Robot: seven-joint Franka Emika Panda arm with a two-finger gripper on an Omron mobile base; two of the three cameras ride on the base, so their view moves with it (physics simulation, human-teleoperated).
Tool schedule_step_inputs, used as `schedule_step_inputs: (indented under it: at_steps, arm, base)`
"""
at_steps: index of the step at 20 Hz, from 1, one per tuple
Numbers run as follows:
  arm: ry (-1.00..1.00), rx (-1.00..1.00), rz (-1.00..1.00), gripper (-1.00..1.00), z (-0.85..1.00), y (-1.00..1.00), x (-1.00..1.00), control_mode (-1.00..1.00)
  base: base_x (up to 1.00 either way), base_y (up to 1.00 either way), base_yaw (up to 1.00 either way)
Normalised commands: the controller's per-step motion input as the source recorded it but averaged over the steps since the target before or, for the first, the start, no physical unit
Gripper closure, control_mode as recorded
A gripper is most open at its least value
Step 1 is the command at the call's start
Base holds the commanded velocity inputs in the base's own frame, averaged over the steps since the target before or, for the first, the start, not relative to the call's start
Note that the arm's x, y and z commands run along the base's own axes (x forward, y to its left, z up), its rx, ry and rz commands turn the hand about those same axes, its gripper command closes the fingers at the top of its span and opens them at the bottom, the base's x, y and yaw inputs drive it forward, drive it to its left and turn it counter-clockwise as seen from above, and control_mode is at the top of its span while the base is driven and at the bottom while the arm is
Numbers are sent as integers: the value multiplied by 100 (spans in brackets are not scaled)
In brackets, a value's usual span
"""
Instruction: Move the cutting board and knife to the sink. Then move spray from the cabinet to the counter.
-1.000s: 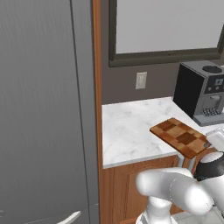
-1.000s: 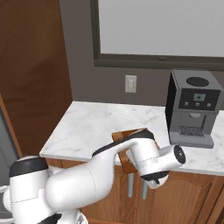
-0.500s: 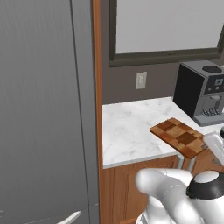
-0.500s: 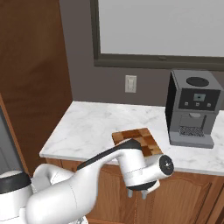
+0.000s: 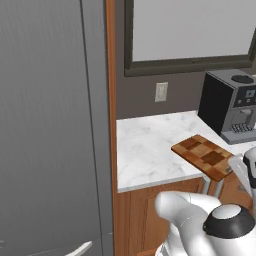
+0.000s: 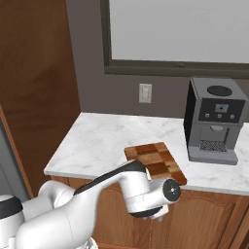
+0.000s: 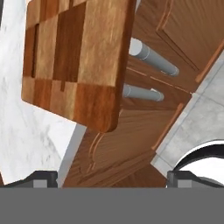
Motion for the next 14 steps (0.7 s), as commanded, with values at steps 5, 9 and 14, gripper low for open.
schedule_step_inputs:
  at_steps: [5, 9, 14]
  arm:
    - [-1, 5, -7, -100, -6, 0, 3, -100]
    - [-4, 9, -4, -100, -1, 0, 7, -100]
    - [-5, 12, -3, -100, -11, 0, 7, -100]
  base:
    - [0, 0, 0]
    - [0, 0, 0]
    - [0, 0, 0]
